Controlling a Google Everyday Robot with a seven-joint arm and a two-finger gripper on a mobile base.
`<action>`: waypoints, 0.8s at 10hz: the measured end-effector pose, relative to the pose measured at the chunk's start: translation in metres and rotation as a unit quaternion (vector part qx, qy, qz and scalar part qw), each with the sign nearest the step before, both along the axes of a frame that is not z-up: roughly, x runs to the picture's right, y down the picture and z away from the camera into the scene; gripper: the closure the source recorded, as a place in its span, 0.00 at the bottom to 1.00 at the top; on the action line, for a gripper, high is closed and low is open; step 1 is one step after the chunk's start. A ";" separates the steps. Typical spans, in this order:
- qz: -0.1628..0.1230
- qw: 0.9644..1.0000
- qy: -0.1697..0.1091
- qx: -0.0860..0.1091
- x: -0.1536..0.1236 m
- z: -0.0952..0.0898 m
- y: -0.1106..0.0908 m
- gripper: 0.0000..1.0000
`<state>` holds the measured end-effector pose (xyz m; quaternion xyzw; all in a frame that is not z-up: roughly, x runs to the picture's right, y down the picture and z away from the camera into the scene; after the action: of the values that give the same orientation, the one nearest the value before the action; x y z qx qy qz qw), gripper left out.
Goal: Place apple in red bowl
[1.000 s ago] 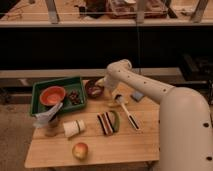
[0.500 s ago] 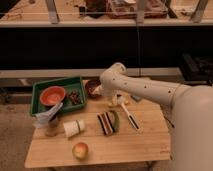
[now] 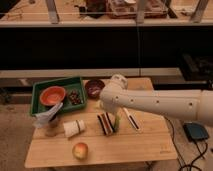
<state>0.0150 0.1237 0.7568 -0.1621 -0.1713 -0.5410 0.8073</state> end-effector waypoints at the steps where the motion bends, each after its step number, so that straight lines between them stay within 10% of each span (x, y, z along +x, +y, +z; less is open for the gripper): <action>1: -0.017 1.000 -0.008 -0.012 0.003 -0.017 0.010 0.20; 3: -0.063 0.996 -0.033 -0.047 0.001 -0.047 0.033 0.20; 8: -0.071 0.994 -0.062 -0.063 -0.002 -0.056 0.039 0.20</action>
<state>0.0125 0.1625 0.7011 -0.1910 -0.2428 -0.5942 0.7426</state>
